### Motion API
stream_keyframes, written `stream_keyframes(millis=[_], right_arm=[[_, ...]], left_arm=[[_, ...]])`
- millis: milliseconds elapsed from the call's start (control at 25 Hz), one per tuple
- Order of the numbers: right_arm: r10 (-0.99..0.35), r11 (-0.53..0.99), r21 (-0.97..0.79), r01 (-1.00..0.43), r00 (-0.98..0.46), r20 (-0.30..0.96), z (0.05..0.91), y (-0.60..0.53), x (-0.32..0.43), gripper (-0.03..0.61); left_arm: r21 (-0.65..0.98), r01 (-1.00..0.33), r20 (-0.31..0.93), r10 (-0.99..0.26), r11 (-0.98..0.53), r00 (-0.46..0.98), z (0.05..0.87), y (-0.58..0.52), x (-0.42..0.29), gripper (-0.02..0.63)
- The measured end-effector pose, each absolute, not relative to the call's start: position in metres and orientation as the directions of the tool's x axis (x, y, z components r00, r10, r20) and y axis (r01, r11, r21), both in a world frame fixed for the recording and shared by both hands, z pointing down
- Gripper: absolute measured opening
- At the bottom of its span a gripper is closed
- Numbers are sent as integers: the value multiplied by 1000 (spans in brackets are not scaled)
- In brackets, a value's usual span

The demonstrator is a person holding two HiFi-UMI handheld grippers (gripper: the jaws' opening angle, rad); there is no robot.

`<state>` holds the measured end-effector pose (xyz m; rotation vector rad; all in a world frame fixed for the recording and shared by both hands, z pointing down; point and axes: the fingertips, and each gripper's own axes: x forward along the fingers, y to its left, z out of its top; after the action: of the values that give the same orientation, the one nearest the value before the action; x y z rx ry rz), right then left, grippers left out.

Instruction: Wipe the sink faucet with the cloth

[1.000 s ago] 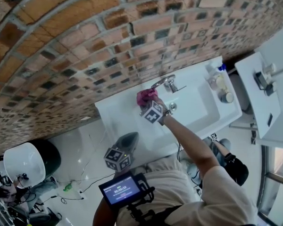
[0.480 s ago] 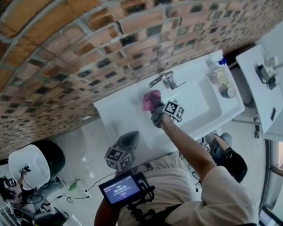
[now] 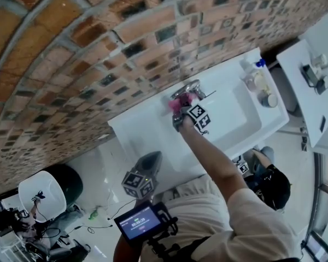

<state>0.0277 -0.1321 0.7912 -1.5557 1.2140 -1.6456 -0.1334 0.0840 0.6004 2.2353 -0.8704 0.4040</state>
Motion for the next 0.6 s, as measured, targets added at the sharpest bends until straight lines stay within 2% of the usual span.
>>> stream_keyframes(millis=[360, 600], right_arm=[[-847, -447, -833, -327, -144, 511, 809, -165, 39, 58], [-848, -451, -844, -289, -158, 507, 808, -168, 42, 57]], left_arm=[[508, -703, 522, -471, -497, 711, 612, 85, -135, -6], [517, -710, 525, -478, -478, 704, 615, 87, -133, -6]])
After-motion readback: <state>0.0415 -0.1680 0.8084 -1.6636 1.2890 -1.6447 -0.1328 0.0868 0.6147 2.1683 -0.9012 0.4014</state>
